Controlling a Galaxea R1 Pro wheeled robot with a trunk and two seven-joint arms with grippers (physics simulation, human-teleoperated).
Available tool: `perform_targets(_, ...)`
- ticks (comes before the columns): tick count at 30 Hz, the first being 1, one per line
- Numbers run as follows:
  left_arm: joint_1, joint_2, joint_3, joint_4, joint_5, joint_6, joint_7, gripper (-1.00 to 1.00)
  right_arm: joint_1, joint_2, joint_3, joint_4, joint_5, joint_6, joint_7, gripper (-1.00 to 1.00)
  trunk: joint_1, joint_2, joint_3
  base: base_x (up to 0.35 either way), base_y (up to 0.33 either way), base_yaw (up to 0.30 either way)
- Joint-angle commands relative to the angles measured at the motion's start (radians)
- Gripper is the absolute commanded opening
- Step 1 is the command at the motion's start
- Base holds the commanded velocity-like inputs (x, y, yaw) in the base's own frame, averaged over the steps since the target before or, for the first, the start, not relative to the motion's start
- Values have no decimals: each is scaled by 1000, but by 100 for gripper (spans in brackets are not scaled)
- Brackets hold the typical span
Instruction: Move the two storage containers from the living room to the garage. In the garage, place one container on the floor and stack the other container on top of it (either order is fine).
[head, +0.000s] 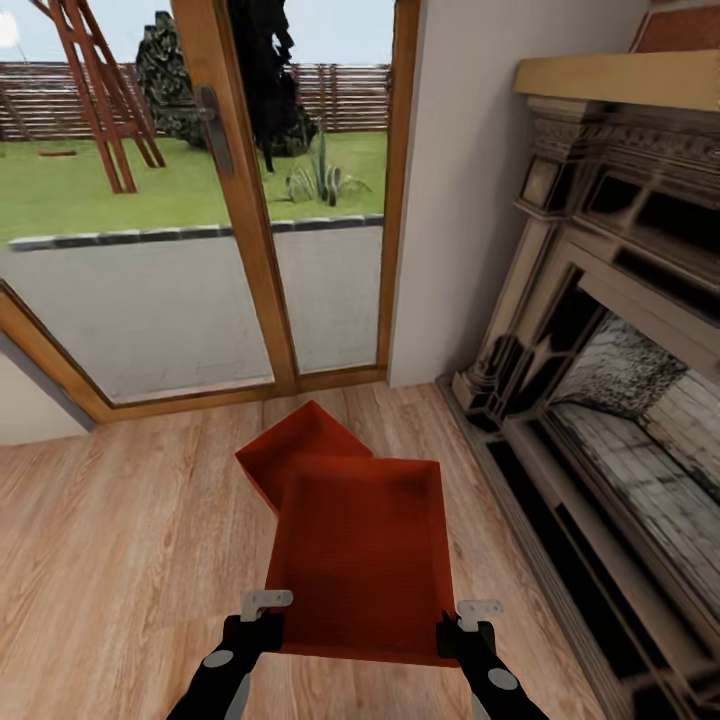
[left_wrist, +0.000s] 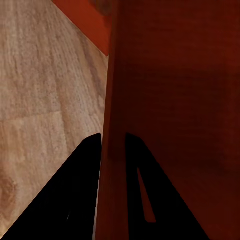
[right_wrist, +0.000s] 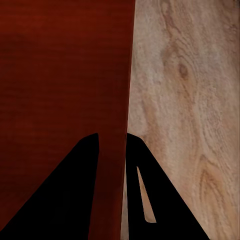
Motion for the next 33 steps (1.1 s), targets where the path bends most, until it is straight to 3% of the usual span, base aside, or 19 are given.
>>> perform_targets(1, 0, 1, -2, 1, -2, 7, 11, -100, -1, -2, 6, -2, -4, -15, -6, -100, -4, 7, 4, 0, 0, 3)
perform_targets(33, 0, 1, -2, 1, -2, 7, 11, -100, -1, -2, 7, -2, -4, -15, -6, -100, -127, 231, 157, 0, 0, 12)
